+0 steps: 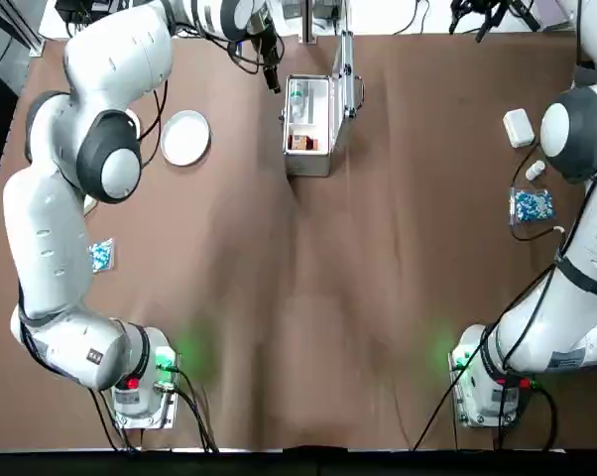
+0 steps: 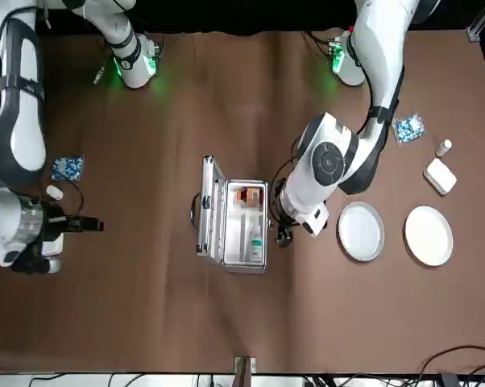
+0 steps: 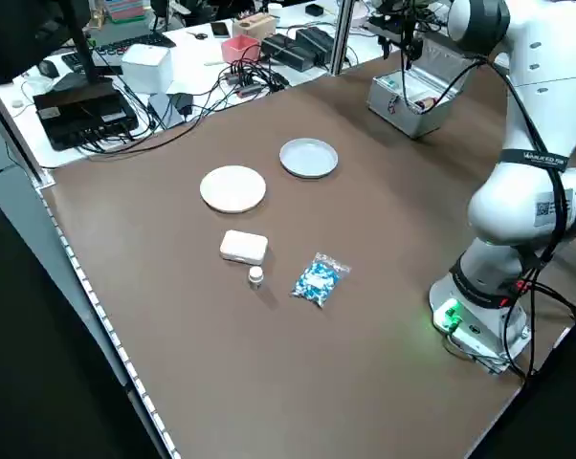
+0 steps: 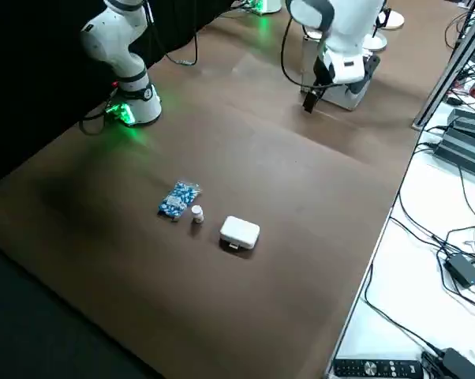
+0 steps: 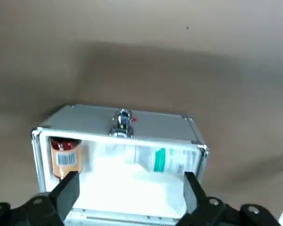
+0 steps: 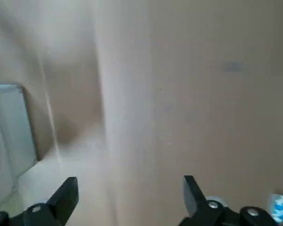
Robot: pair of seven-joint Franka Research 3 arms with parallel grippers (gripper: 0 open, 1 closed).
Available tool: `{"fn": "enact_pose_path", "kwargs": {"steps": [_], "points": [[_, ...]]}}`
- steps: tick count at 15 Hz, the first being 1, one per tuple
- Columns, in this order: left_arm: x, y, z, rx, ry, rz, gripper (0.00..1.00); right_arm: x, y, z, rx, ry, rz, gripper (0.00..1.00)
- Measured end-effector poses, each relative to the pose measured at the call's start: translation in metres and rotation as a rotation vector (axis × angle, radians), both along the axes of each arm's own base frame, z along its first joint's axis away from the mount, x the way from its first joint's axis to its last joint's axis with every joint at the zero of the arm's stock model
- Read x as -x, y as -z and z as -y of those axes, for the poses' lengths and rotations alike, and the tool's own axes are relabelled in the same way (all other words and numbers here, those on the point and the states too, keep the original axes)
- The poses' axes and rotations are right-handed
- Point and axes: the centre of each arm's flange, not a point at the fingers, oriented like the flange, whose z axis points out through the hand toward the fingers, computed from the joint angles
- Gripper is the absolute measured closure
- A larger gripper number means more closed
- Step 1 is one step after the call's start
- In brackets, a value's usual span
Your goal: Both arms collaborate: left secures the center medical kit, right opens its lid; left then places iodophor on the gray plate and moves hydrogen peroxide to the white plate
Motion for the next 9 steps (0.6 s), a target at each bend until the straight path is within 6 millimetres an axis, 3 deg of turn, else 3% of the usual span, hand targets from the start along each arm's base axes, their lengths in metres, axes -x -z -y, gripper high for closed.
{"fn": "enact_pose_path", "kwargs": {"steps": [4, 6, 8, 9], "points": [[0.019, 0.009, 0.031, -0.003, 0.021, -0.018, 0.14, 0.013, -0.050, 0.030, 0.111, 0.012, 0.069, 0.01], [0.033, 0.018, 0.052, -0.005, 0.033, -0.030, 0.29, 0.026, -0.072, 0.036, 0.138, 0.011, 0.063, 0.01], [0.039, 0.019, 0.068, 0.014, 0.037, -0.008, 0.32, 0.037, -0.087, 0.038, 0.146, 0.008, 0.052, 0.01], [0.040, 0.018, 0.071, 0.019, 0.036, -0.001, 0.40, 0.042, -0.093, 0.039, 0.152, 0.008, 0.053, 0.01]]}}
